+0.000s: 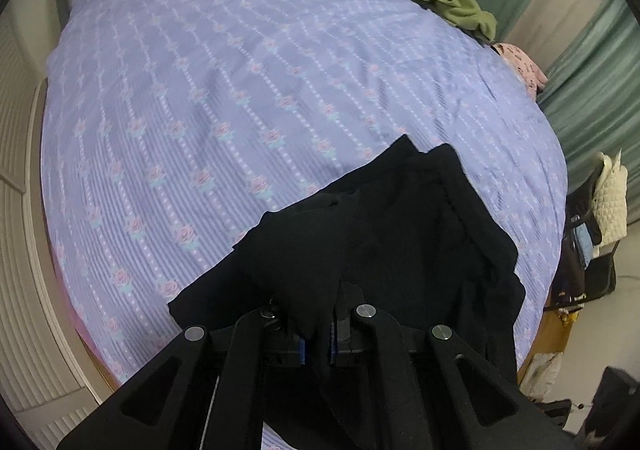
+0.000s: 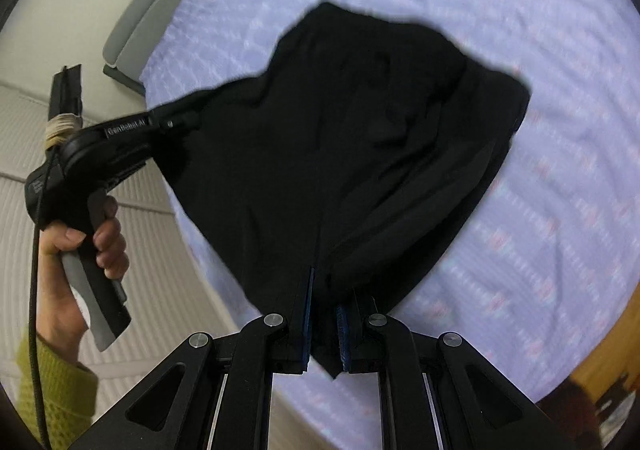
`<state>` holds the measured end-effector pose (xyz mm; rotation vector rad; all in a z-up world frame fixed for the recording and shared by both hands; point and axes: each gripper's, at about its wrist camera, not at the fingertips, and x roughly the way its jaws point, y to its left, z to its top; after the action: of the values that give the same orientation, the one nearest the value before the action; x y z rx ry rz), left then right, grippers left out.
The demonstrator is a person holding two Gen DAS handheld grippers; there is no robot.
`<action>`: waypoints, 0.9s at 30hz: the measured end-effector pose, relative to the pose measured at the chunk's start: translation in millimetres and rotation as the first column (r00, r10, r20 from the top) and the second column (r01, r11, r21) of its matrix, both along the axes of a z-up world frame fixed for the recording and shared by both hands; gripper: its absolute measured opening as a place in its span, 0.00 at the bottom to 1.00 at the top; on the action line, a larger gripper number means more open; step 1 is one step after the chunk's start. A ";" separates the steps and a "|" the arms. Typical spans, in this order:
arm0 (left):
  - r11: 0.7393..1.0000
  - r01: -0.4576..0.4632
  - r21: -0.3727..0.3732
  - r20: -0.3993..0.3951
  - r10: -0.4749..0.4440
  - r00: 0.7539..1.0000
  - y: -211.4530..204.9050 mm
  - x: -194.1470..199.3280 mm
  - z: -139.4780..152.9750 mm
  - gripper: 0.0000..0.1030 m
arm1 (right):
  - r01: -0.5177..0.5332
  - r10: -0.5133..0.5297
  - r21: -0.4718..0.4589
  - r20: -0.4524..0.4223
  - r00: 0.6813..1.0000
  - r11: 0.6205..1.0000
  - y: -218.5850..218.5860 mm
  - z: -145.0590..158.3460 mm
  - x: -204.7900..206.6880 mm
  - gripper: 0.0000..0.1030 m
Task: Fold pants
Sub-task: 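Lower the shorts onto the folded clothes stack and open the right gripper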
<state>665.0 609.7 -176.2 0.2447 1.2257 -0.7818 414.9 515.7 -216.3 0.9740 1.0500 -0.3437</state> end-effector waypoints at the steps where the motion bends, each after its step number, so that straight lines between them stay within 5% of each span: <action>1: 1.000 -0.013 0.003 -0.006 0.013 1.000 4.1 3.1 -3.3 0.15 | -0.005 0.005 0.003 -0.005 1.000 1.000 4.1 -3.9 2.6 0.11; 3: 0.999 -0.041 0.027 -0.011 0.041 0.999 9.7 7.0 -13.7 0.20 | -0.010 0.010 -0.003 -0.029 1.000 1.000 8.2 -11.0 5.5 0.12; 5: 0.992 -0.089 0.087 0.003 0.089 0.996 15.3 12.6 -23.3 0.40 | -0.012 0.013 0.011 -0.067 0.998 1.000 13.1 -20.8 7.4 0.12; 7: 0.980 -0.144 0.136 0.055 0.138 0.989 22.8 15.6 -25.7 0.46 | -0.019 0.020 0.017 -0.106 0.994 1.000 13.2 -27.4 10.9 0.18; 9: 0.960 -0.213 0.181 0.125 0.193 0.973 32.3 17.7 -22.7 0.50 | -0.034 0.037 0.017 -0.160 0.986 0.999 15.6 -33.4 12.4 0.46; 13: 0.919 -0.329 0.219 0.294 0.260 0.920 48.7 3.5 -1.5 0.61 | -0.053 0.057 0.023 -0.262 0.963 0.998 12.1 -38.9 1.7 0.53; 18: 0.925 -0.344 0.160 0.391 0.261 0.883 63.5 -53.7 40.9 0.76 | -0.116 0.116 0.013 -0.193 0.974 0.993 -11.3 -16.8 -32.1 0.62; 27: 0.949 -0.273 0.155 0.560 0.143 0.816 20.8 -213.6 109.0 0.96 | -0.207 0.220 -0.315 0.008 0.975 0.926 -103.9 77.1 -134.1 0.81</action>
<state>451.4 630.4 -67.2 0.4783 0.7756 -0.3325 280.8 411.8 -139.2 0.5743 1.0144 -0.2958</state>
